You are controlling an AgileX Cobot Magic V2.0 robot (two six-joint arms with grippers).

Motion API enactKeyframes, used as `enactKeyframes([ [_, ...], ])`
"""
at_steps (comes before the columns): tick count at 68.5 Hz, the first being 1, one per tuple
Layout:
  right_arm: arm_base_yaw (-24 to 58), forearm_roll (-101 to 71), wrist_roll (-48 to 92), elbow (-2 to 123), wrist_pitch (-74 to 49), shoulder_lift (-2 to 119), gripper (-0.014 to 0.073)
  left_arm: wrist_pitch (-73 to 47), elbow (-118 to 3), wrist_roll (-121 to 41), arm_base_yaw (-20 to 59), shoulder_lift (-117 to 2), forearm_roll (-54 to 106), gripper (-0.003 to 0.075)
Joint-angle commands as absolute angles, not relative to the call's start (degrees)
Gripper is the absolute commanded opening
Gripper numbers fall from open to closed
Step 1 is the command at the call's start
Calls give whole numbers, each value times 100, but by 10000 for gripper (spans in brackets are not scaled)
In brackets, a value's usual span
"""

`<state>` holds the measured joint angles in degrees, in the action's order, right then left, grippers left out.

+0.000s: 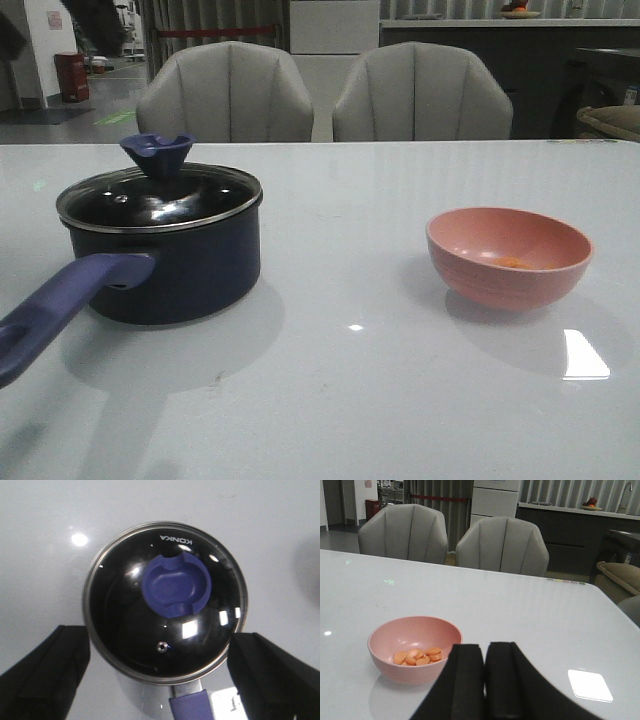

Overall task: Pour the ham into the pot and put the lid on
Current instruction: 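Lower the left gripper onto the purple lid knob and grasp it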

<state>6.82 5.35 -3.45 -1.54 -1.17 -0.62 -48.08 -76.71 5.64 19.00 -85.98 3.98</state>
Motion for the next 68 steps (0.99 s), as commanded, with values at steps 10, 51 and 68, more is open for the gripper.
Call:
enactKeyframes([
  [10,651,571,-335,-124,321,-174,160,-5053,-8818,1007,2218,-9395,176,617],
  [51,651,571,-335,-124,321,-174,160,-5876,-9916,1230,2257,-10564,-119,617],
  [68,651,571,-335,-124,321,-174,160,-5868,-9916,1264,2257,-10751,0,617],
])
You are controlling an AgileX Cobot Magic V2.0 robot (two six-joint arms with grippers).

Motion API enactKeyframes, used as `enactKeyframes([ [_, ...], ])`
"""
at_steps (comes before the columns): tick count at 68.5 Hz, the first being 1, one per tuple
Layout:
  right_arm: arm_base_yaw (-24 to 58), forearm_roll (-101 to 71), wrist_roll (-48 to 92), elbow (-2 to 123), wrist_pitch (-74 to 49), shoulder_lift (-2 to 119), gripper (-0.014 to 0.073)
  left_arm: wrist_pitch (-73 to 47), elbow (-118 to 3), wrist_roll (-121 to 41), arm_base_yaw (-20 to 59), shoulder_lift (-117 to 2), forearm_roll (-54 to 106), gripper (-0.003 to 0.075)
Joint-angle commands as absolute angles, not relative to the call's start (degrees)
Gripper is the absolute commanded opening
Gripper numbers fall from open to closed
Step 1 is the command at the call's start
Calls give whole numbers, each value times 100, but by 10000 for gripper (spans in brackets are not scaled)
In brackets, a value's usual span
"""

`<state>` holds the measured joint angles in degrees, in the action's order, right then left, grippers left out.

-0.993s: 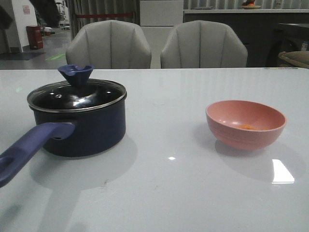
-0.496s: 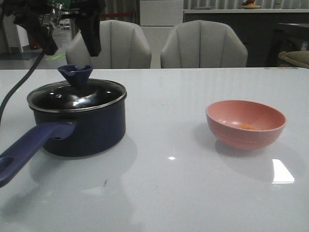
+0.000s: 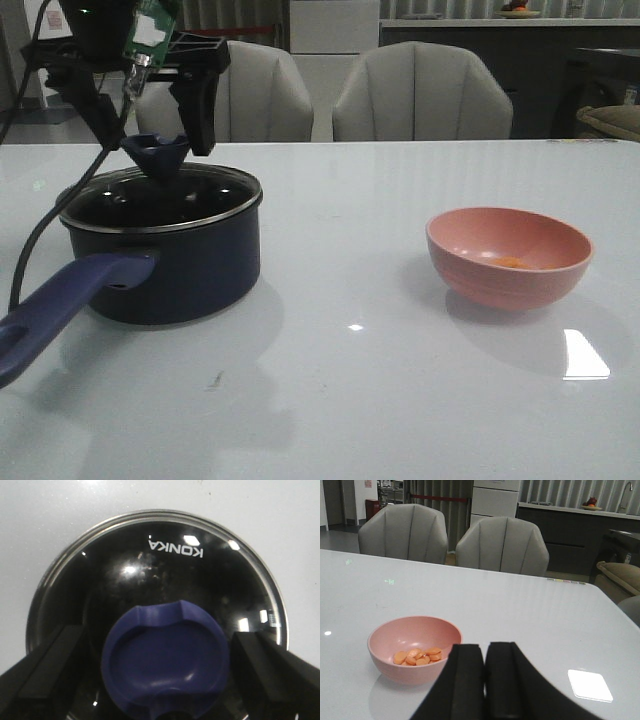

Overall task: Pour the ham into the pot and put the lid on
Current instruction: 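Lower the left gripper onto the purple lid knob and grasp it, then lift the glass lid off the pot with the left gripper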

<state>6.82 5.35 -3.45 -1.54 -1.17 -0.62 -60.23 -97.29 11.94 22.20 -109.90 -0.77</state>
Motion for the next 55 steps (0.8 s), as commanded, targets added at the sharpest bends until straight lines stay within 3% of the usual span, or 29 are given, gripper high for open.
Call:
enactKeyframes([
  [1,651,571,-335,-124,321,-174,160,-5868,-9916,1264,2257,-10759,0,617],
  [16,651,571,-335,-124,321,-174,160,-5824,-9916,1264,2257,-10818,0,587],
  [32,651,571,-335,-124,321,-174,160,-5803,-9916,1264,2257,-10818,0,342],
  [39,651,571,-335,-124,321,-174,160,-5822,-9916,1264,2257,-10818,0,272],
  [55,651,571,-335,-124,321,-174,160,-5756,-9916,1264,2257,-10675,55,256],
])
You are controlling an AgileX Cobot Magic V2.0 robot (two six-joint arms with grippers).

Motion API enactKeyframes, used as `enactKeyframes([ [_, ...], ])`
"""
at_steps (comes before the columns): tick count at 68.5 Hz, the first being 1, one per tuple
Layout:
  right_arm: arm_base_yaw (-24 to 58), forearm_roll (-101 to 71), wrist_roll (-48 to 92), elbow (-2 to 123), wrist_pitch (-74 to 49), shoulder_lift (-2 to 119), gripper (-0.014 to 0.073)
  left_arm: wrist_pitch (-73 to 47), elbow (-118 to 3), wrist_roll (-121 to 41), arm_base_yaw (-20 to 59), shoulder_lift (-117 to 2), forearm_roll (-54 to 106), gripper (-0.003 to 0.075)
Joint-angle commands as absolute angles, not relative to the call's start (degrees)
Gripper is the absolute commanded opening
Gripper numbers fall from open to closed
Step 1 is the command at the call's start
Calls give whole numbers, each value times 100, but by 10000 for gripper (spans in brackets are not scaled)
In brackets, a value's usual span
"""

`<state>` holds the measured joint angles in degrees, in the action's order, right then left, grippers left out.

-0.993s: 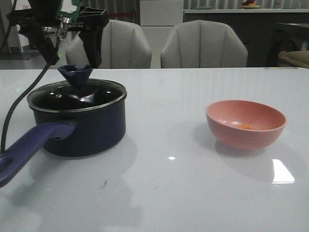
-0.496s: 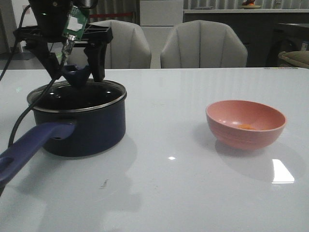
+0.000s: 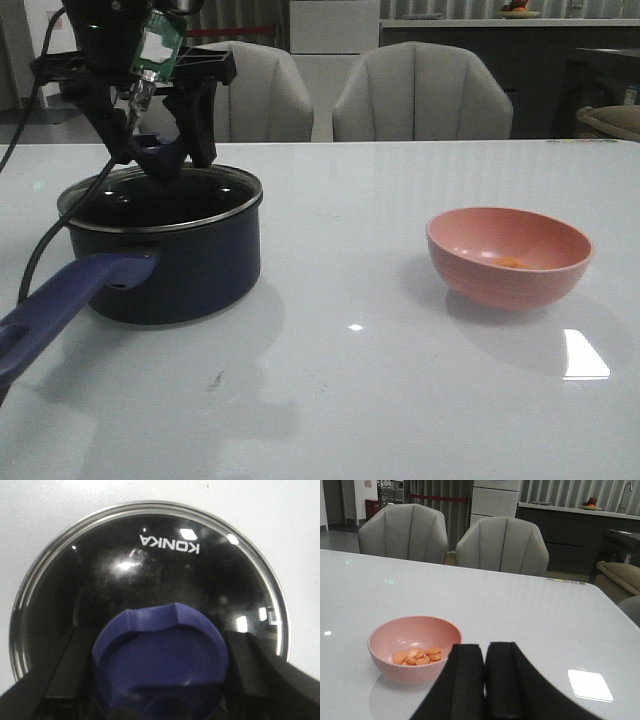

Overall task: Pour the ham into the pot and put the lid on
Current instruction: 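Lift the glass lid off the pot with the left gripper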

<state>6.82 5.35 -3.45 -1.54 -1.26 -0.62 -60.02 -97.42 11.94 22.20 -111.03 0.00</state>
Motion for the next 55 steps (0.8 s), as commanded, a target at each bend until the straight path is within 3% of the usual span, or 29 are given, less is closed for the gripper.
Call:
enactKeyframes([
  [1,651,571,-335,-124,321,-174,160,-5746,-9916,1264,2257,-10641,55,256],
  [31,651,571,-335,-124,321,-174,160,-5919,-9925,1071,2051,-10039,0,256],
  [55,651,571,-335,-124,321,-174,160,-6191,-9673,403,991,-9396,-102,256],
])
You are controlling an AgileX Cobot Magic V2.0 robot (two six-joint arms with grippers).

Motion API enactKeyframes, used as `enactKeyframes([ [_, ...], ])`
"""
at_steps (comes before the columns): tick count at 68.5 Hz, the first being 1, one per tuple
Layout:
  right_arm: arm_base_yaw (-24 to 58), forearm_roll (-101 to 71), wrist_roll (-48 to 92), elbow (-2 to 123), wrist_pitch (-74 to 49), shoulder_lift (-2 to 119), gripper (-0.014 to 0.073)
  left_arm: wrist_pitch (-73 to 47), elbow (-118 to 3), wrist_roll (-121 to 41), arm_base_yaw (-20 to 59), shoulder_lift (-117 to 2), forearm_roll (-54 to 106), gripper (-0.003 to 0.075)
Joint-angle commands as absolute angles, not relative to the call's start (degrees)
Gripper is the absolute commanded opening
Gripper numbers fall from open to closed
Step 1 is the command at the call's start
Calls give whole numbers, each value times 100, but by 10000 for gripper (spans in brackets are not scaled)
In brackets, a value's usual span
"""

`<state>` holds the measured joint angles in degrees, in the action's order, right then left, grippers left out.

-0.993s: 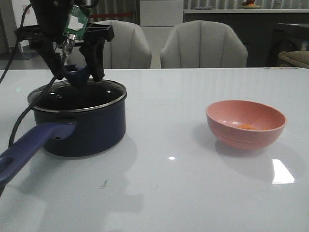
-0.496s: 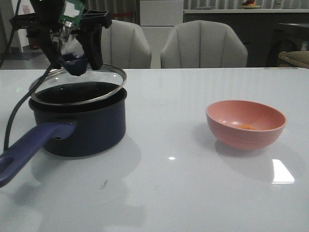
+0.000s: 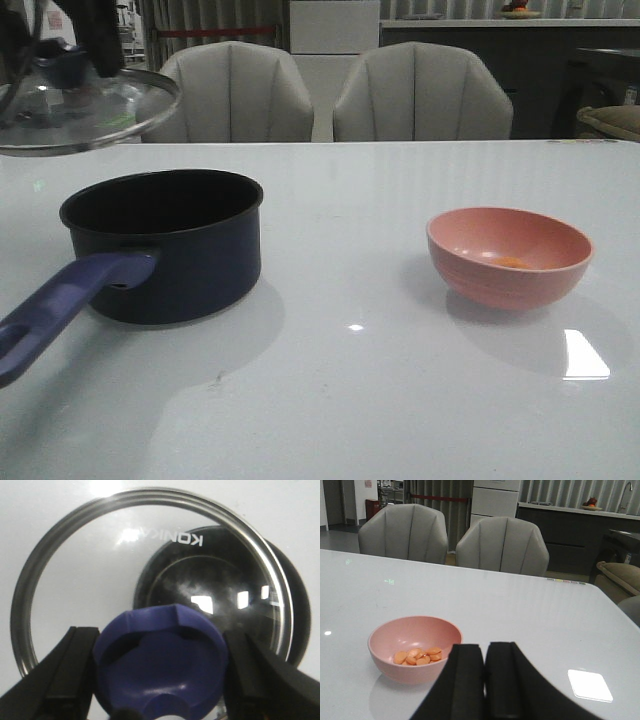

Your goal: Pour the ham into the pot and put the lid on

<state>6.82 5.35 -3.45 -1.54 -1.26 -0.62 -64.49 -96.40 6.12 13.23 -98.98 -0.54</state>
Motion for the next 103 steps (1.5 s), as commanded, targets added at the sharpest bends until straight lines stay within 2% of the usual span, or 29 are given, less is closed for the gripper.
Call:
enactKeyframes([
  [1,651,571,-335,-124,321,-174,160,-6191,-9640,363,927,-9369,-115,256],
  [15,651,571,-335,-124,321,-174,160,-5644,-8824,249,-29,-9111,-174,256],
  [27,651,571,-335,-124,321,-174,160,-5120,-7975,188,-523,-9134,-39,256],
  [43,651,571,-335,-124,321,-174,160,-4299,-7055,0,-592,-9264,340,256],
  [71,651,571,-335,-124,321,-174,160,-4362,-7029,-224,-592,-10155,576,265],
  [75,651,571,-335,-124,321,-174,160,-4362,-7029,-238,-592,-10217,576,287],
  [79,651,571,-335,-124,321,-174,160,-4352,-7029,-252,-592,-10245,576,345],
  [88,651,571,-335,-124,321,-174,160,-4352,-7069,-252,-592,-10245,562,534],
  [92,651,571,-335,-124,321,-174,160,-4442,-7131,-252,-592,-10245,549,596],
  [103,651,571,-335,-124,321,-174,160,-4659,-7386,-320,-548,-10136,538,603],
])
